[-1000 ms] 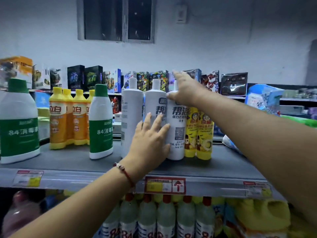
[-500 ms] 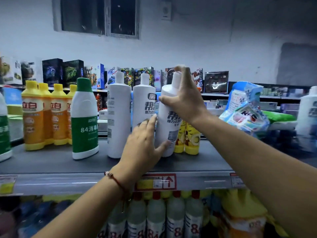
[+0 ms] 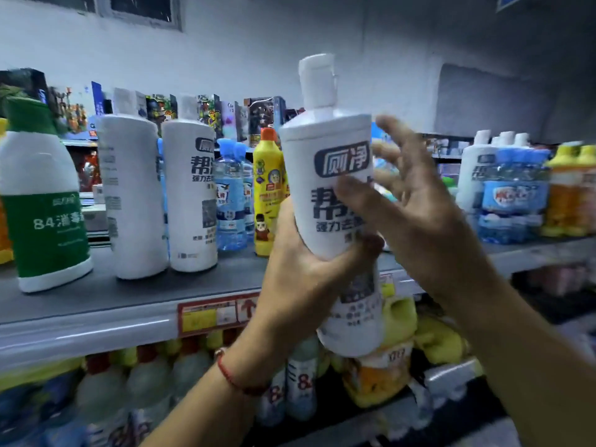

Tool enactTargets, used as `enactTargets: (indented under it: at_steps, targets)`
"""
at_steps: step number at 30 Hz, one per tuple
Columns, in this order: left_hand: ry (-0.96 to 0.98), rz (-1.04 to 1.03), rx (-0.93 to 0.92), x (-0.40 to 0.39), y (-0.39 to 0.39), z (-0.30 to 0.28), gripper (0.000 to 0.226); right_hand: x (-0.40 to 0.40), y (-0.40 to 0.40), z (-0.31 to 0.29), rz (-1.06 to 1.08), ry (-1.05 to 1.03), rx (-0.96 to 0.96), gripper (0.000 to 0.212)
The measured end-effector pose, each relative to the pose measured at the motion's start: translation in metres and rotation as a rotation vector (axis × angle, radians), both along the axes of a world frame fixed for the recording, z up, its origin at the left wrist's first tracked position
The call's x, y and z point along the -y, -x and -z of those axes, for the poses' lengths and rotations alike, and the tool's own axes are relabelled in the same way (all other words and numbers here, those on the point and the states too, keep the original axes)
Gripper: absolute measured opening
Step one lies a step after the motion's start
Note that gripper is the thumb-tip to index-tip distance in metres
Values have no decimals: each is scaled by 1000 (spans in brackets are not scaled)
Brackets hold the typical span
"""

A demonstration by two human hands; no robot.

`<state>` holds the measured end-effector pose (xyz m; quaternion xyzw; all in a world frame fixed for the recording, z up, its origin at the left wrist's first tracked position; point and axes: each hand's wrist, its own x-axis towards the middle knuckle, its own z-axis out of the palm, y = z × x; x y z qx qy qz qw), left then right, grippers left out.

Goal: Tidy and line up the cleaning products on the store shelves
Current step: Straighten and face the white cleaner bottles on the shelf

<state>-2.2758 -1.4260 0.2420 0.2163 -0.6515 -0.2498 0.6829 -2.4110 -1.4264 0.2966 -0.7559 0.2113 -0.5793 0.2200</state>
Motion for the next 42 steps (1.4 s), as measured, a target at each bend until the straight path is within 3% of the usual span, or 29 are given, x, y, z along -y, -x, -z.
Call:
enactTargets:
  at_steps: [4,6,8,11,13,16,19,21,25,29,33,35,38,42]
  targets:
    - [-180,251,-130,-7,34,57,52,6,51,92,-250,-486,-79,70]
    - [-274,301,-162,-14,51,91,47,-16,77,145,-314,-671,-118,78]
    - [-367,318,-168,-24,70,122,39,-39,97,191,-248,-812,-126,90]
    - [-529,334,-158,-36,98,162,30,-63,117,239,-190,-904,-79,72]
    - [-701,341,-243,-38,115,185,40,-75,129,261,-144,-986,-41,68]
    - [-1053,364,-373,-38,142,213,74,-94,153,281,-19,-1111,-4,64]
    - [-1293,416,-566,-37,175,242,71,-109,185,291,183,-1186,-132,54]
    - [-1407,450,-652,-38,202,263,74,-118,210,297,304,-1219,-254,60]
    - [-1553,499,-614,-44,255,288,85,-132,256,305,400,-1298,-380,65]
    - [-1534,554,-500,-43,307,291,77,-139,311,319,363,-1325,-283,58]
    - [-1434,616,-236,-47,356,282,48,-144,367,328,275,-1371,-60,53]
    - [-1271,665,-28,-51,383,277,47,-145,391,337,240,-1387,53,62]
    - [-928,551,327,-58,426,267,46,-145,415,352,250,-1335,202,63]
    - [-609,498,781,-64,468,248,78,-145,431,366,312,-1306,428,55]
